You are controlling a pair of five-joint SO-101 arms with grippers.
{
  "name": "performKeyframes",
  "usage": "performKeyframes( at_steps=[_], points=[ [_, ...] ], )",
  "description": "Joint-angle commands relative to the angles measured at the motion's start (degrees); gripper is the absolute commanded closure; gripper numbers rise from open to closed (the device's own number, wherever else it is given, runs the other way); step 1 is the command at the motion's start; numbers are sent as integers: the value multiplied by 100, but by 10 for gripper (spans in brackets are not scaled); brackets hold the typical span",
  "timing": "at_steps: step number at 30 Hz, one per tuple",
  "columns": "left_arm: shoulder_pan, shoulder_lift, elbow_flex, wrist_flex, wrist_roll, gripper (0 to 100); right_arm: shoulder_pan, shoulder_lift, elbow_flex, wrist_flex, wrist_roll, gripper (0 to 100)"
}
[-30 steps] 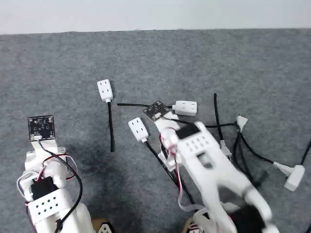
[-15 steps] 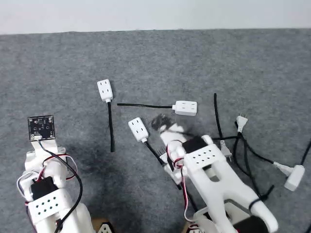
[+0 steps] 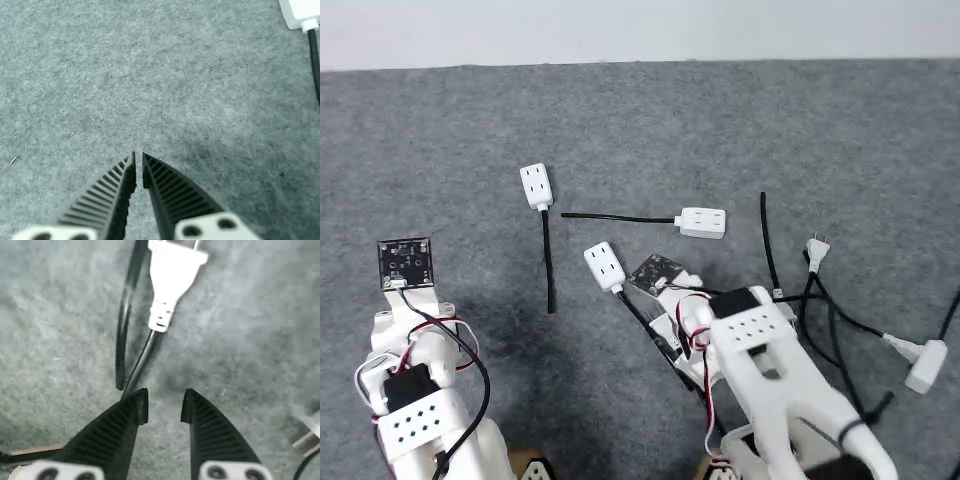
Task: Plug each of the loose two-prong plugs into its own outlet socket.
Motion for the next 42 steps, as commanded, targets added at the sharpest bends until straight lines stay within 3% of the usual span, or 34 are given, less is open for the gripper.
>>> performKeyframes(
  at_steps=[1,7,12,16,22,32,42],
  points=[
    [9,-53,-57,-193,-35,985,40,-769,53,312,70,883],
    [9,-53,-57,-193,-35,985,84,-989,343,884,1108,879],
    [9,-53,-57,-193,-35,985,-48,-1024,422,848,1196,879],
    [9,-53,-57,-193,-35,985,-646,-1024,422,804,1037,879],
    [9,-53,-40,-299,-44,985,-1385,-954,422,426,-501,883],
    [9,-79,13,-308,-44,985,-664,-954,554,321,-536,884],
    [9,-79,13,-308,-44,985,-989,-954,870,-22,-536,884]
  ],
)
